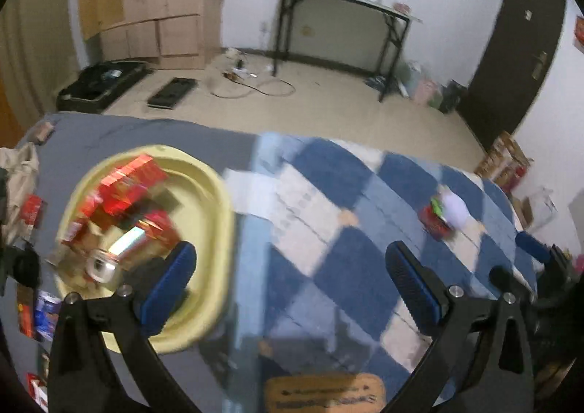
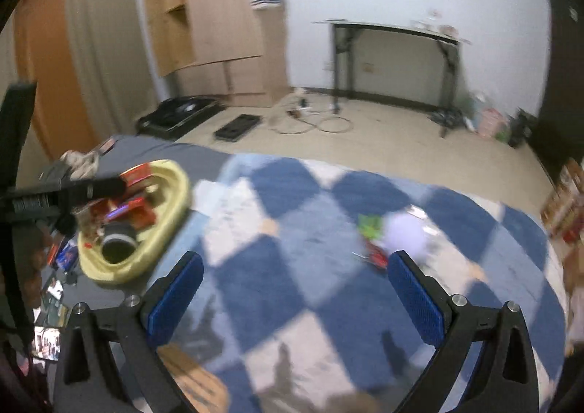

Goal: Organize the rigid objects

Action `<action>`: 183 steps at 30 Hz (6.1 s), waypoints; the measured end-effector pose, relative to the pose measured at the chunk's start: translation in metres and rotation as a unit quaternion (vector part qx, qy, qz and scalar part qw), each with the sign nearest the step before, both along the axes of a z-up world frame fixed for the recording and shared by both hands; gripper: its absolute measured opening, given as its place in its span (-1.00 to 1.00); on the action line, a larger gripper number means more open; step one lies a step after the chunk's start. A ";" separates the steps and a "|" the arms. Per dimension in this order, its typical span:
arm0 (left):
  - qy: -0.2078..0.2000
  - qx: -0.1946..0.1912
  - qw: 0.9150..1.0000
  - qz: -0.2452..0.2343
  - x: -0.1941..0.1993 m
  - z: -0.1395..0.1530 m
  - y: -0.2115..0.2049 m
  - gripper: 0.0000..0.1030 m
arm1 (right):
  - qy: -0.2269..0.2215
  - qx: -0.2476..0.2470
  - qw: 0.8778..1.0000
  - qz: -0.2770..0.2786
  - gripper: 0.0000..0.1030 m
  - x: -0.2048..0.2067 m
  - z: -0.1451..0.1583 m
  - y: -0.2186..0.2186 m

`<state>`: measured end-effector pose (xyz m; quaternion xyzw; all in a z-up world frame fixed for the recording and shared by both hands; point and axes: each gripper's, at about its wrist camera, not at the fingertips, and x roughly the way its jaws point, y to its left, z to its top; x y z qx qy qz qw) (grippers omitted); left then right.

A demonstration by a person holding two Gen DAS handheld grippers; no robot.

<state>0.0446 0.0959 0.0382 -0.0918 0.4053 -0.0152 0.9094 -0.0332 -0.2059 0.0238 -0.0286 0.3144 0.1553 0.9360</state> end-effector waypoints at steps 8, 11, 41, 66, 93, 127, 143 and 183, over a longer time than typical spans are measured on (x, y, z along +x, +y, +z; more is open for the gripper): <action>0.015 0.021 0.998 -0.055 0.000 -0.031 -0.055 1.00 | 0.015 0.004 0.997 -0.081 0.99 0.007 -0.025 -0.059; 0.026 0.028 0.997 -0.068 0.001 -0.043 -0.063 1.00 | 0.012 0.030 0.995 -0.092 0.99 0.019 -0.024 -0.064; -0.013 0.068 0.977 -0.200 0.054 -0.082 -0.166 1.00 | -0.007 0.044 0.997 -0.056 0.03 0.145 -0.089 -0.062; -0.032 0.064 0.955 -0.287 0.123 -0.113 -0.214 0.15 | 0.033 0.157 0.986 -0.045 0.79 0.150 -0.109 -0.117; -0.077 0.078 0.984 -0.143 0.047 -0.041 -0.093 0.15 | -0.006 0.030 0.999 -0.031 0.05 0.121 -0.078 -0.068; 0.058 0.029 0.990 0.129 -0.011 -0.095 0.184 0.15 | 0.061 -0.091 0.946 0.304 0.05 0.136 -0.082 0.317; 0.050 0.018 0.987 0.152 -0.005 -0.091 0.179 0.54 | 0.050 -0.089 0.949 0.297 0.35 0.150 -0.101 0.326; 0.047 0.021 0.949 0.312 -0.071 -0.170 0.073 1.00 | 0.029 -0.125 0.960 0.249 0.99 0.129 -0.147 0.206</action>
